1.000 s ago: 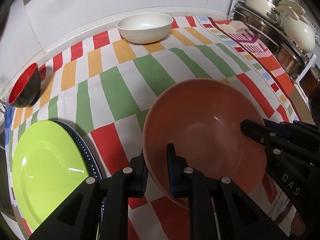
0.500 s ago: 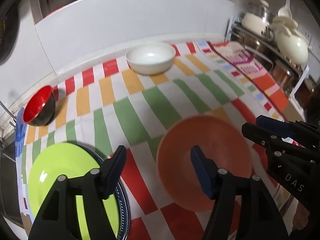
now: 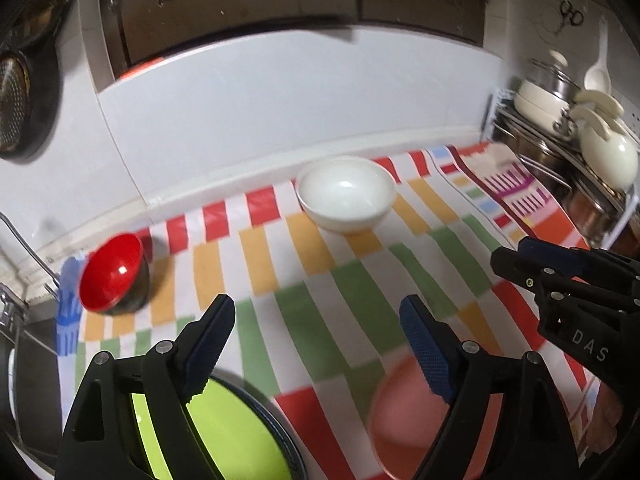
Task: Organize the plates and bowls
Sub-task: 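Lower the pink bowl onto the cloth and open the left tool, then reach the left tool to the white bowl and grip its rim, then lift the white bowl with the left tool and carry it toward the pink bowl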
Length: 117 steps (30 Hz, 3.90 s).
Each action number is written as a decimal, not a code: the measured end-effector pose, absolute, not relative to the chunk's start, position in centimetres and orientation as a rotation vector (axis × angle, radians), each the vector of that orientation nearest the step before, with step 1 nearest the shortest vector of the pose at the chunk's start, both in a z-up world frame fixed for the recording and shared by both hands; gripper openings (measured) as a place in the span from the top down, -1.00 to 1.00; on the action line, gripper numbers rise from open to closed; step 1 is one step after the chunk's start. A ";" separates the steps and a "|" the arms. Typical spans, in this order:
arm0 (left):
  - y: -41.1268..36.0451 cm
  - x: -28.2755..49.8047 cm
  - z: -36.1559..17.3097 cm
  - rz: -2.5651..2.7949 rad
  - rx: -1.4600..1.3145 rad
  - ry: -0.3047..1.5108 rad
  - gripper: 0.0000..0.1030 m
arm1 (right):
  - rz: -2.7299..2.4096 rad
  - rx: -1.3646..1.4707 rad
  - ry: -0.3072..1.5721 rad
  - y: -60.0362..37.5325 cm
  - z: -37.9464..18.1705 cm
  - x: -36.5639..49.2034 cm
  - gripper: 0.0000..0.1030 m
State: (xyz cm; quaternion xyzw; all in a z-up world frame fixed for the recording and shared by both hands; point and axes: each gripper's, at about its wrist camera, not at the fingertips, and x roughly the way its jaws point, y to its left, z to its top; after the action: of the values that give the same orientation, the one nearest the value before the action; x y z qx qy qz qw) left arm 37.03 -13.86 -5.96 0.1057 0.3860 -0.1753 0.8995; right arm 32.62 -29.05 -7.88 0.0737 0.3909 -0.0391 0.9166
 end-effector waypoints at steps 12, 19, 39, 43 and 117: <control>-14.0 43.0 -5.0 -0.306 0.205 0.770 -0.65 | -0.071 0.104 0.753 -29.5 -6.5 38.5 0.34; -14.8 46.4 -6.0 -0.303 0.197 0.784 -0.64 | -0.060 0.091 0.755 -30.0 -7.1 41.8 0.34; -17.2 55.0 -11.9 -0.286 0.218 0.895 -0.48 | -0.048 0.126 0.833 -32.6 -12.5 50.2 0.34; -17.8 55.8 -13.0 -0.292 0.214 0.921 -0.41 | -0.047 0.137 0.851 -32.8 -13.5 51.2 0.34; -14.4 35.8 -5.6 -0.440 0.119 0.960 0.71 | -0.079 0.148 0.816 -28.1 -5.5 33.3 0.71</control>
State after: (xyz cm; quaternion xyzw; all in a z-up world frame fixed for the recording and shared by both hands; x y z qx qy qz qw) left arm 35.79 -14.43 -5.60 0.0568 0.4577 -0.2100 0.8621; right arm 33.29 -28.10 -5.48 0.0719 0.3962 -0.0384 0.9146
